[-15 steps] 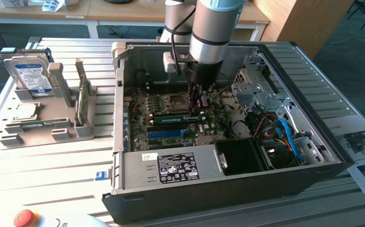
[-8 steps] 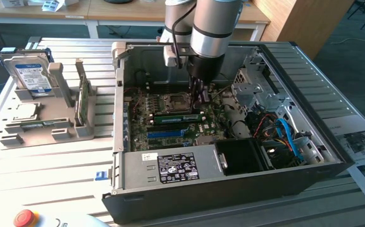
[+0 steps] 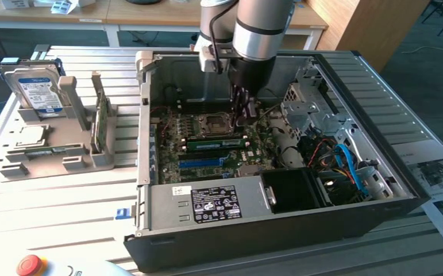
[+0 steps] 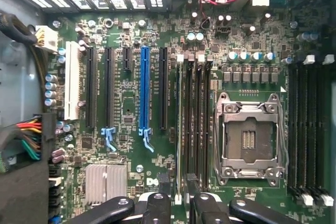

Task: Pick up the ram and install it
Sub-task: 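Insert the ram into the slot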

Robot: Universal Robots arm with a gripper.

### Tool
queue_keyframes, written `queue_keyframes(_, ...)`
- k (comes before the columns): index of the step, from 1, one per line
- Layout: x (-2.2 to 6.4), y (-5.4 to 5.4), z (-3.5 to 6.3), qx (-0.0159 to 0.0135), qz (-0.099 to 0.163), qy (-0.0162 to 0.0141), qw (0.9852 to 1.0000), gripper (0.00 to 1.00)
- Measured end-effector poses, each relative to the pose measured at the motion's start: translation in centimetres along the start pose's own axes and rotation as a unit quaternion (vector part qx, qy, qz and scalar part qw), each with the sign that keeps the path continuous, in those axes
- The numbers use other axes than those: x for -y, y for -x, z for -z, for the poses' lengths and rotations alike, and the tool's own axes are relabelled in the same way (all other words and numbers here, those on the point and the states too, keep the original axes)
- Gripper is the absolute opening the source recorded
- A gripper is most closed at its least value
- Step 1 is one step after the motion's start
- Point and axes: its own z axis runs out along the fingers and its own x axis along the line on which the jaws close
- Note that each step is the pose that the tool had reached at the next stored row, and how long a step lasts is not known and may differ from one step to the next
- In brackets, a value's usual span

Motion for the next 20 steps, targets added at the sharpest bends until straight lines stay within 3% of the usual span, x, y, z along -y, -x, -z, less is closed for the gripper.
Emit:
queue_keyframes(12,-0.02,-0.1,1.64,-0.0024,0.000,0.0000,1.0000,0.25)
queue_keyframes(20,-0.04,-0.1,3.55,-0.0037,0.000,-0.0001,1.0000,0.25)
